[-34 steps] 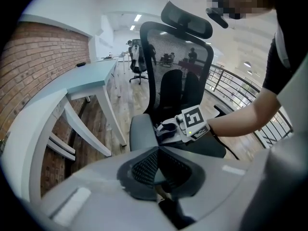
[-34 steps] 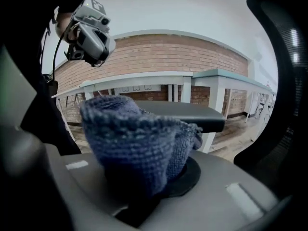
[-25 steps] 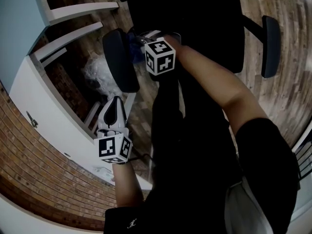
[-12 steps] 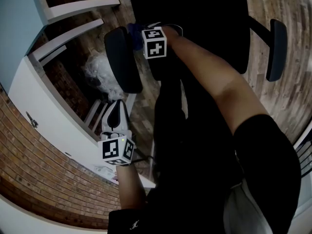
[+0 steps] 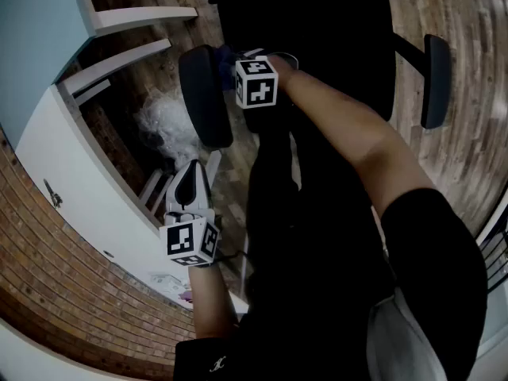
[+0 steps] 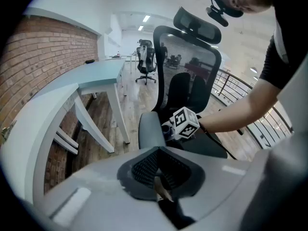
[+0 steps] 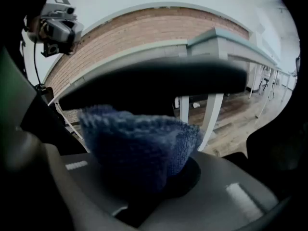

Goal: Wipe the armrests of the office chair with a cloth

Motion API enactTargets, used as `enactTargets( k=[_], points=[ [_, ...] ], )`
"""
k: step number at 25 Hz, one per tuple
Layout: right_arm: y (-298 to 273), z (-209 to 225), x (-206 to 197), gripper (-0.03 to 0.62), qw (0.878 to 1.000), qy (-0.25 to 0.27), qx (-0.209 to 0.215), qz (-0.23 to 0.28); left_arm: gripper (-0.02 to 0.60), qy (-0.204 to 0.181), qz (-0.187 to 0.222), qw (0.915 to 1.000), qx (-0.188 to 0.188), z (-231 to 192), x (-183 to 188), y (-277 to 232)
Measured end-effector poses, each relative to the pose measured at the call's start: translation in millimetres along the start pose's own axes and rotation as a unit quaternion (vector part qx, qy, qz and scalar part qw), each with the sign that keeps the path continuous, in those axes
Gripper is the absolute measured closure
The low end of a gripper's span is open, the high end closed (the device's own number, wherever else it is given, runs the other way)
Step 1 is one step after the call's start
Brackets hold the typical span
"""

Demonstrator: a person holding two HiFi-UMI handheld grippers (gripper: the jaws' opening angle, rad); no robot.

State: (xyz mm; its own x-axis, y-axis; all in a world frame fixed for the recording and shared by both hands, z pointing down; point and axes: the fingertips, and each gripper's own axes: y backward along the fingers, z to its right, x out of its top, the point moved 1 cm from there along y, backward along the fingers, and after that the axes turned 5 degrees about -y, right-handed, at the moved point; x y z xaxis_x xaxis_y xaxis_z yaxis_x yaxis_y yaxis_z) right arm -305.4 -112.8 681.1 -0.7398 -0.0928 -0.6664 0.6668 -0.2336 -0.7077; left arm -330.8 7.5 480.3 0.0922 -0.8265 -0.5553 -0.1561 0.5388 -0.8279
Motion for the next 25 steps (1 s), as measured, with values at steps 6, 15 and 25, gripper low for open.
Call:
enactTargets(
  k=[6,15,25],
  points=[
    [44,-35,21,0.54,0.999,-0.006,-0.025,0.045,0.575,-0.03,0.044,0.9985,-0.013,12,31,20],
    [125,-71,18,0.539,0.983,-0.127,-0.117,0.055,0.576,-0.068,0.098,0.9915,-0.053,7,56,40],
    [265,-131,-47,0.539,0.922,-0.264,-0.281,0.031,0.575,-0.147,0.145,0.9683,-0.14,38,80,34]
  ],
)
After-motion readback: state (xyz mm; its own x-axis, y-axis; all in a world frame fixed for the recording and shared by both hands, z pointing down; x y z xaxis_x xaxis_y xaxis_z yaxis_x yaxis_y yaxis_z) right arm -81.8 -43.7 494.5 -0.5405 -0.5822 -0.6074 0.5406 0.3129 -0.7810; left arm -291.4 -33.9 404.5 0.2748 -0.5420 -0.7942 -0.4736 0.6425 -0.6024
